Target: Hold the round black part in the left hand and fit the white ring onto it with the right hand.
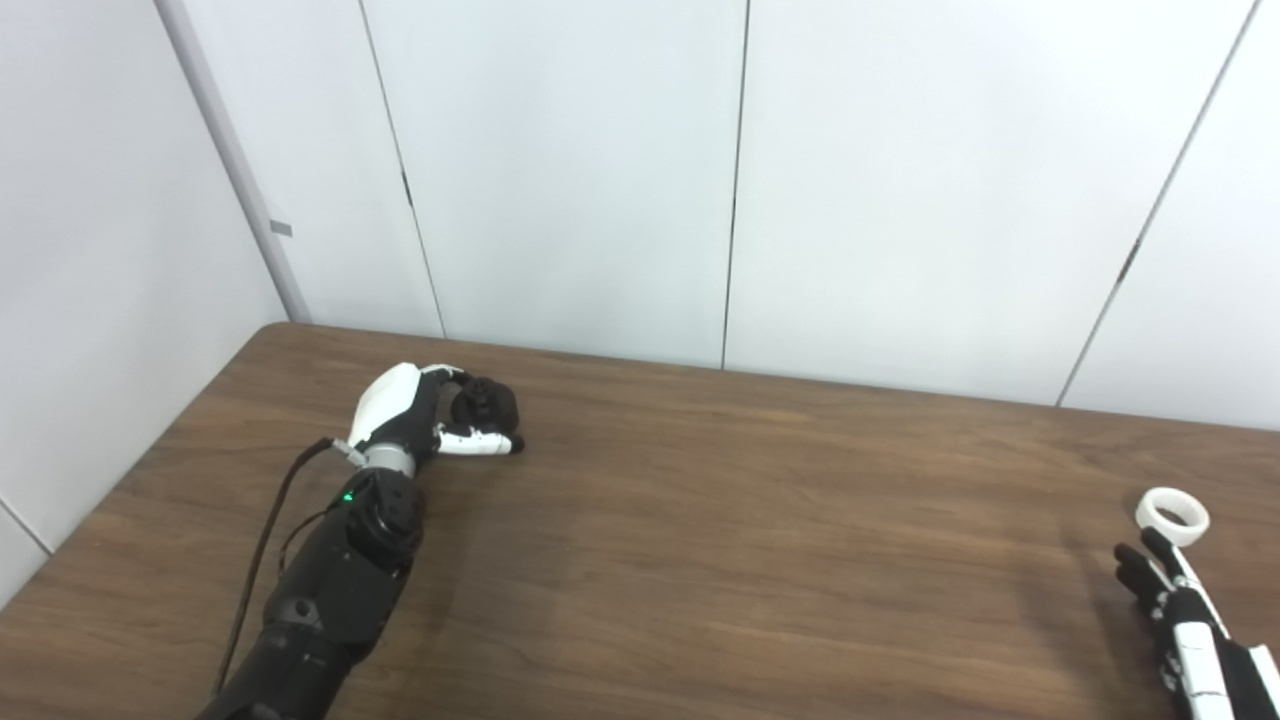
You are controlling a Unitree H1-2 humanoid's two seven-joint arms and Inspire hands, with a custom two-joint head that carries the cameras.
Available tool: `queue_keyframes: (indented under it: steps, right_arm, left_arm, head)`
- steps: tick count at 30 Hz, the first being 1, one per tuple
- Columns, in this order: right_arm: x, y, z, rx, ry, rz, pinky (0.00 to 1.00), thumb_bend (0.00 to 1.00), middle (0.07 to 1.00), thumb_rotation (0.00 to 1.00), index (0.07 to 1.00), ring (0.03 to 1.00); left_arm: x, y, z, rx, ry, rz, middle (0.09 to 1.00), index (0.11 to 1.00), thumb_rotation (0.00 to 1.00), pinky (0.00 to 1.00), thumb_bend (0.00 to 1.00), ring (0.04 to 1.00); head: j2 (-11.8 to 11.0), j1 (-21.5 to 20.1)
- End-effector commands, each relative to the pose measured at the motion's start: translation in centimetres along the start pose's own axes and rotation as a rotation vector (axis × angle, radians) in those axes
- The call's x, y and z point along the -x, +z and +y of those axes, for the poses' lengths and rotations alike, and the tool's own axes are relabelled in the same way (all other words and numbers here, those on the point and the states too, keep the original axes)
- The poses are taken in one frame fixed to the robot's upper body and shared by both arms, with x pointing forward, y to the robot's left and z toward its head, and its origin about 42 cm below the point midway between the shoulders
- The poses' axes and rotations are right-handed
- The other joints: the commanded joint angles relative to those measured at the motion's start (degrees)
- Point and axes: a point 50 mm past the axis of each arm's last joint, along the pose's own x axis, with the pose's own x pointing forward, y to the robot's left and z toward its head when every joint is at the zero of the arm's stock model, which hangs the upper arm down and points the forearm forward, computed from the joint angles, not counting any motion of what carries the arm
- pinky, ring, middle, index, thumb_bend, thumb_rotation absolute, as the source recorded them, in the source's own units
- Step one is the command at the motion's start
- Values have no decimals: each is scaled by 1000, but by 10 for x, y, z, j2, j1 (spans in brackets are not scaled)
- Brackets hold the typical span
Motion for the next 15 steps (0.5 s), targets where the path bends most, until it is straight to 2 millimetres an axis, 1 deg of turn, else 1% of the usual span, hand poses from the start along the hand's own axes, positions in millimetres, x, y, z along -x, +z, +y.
queue_keyframes:
  steps: [1, 6, 15]
  right_arm:
    - [20, -22, 9, -17, 3, 84, 1000, 499, 915, 1000, 949, 933]
    - [20, -22, 9, -18, 5, 82, 1000, 490, 917, 999, 952, 933]
    - [21, -21, 8, -28, 1, 82, 1000, 509, 913, 988, 950, 931]
  left_arm:
    - [-14, 18, 26, -3, 81, -51, 921, 765, 262, 1000, 942, 979]
    - [-14, 17, 26, -2, 82, -53, 917, 760, 259, 1000, 948, 977]
    - [-14, 18, 26, -22, 83, -41, 912, 753, 254, 1000, 942, 971]
  head:
    - [0, 0]
    - [0, 0]
    - [4, 3]
